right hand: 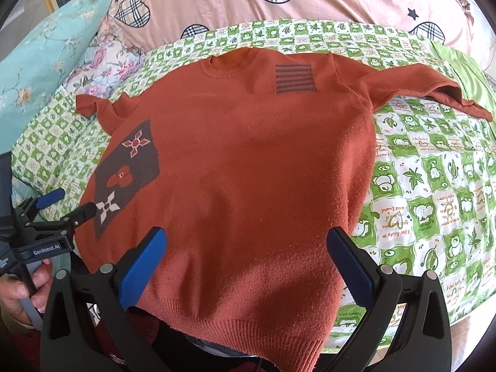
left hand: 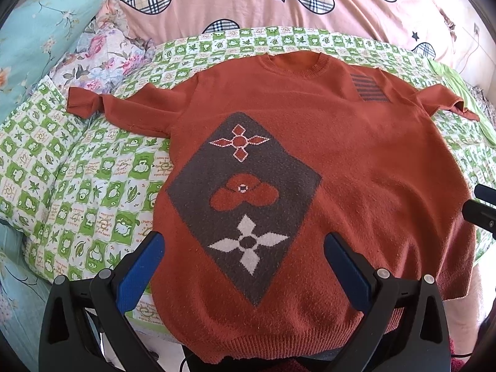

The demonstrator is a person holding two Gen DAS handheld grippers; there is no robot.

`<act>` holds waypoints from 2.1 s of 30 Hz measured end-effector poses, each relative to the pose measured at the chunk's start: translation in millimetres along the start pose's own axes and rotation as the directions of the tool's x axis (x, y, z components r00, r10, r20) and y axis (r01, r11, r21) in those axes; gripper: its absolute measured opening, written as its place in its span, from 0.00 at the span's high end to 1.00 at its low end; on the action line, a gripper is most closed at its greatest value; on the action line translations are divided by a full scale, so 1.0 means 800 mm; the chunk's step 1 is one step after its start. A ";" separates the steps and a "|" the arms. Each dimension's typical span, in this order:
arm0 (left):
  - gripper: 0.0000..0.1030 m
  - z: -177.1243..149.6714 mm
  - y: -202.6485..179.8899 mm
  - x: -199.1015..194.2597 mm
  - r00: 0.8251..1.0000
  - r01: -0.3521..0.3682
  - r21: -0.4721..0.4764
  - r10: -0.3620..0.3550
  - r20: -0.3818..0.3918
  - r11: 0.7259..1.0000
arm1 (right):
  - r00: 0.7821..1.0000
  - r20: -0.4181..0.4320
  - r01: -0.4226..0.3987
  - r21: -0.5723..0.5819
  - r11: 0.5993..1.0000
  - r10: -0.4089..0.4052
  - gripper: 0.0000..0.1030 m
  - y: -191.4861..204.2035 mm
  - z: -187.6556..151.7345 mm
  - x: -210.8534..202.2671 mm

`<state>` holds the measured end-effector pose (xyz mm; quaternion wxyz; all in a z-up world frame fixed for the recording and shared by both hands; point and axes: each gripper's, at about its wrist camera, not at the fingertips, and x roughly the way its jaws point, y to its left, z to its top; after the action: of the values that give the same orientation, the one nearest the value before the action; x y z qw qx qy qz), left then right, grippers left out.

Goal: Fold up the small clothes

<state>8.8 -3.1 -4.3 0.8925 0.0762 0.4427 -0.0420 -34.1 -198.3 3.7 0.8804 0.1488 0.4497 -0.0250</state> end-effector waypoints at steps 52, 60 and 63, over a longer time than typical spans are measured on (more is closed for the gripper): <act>0.00 0.085 -0.041 0.083 0.992 0.052 0.022 -0.049 -0.114 0.998 | 0.941 0.086 0.159 0.743 0.650 -0.328 0.55 -0.558 0.225 -0.010; 0.00 0.102 -0.056 0.108 0.988 0.071 0.022 -0.067 -0.142 0.997 | 0.941 0.028 0.215 0.721 0.658 -0.338 0.94 -0.571 0.232 0.024; 0.00 0.103 -0.057 0.110 0.986 0.081 0.022 -0.077 -0.145 0.996 | 0.941 0.140 0.148 0.646 0.749 -0.307 0.95 -0.525 0.243 0.008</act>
<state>119.9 -62.9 -30.2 0.8548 0.0738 0.5078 -0.0781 47.5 -653.8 5.5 0.8177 0.3724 0.3219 -0.2984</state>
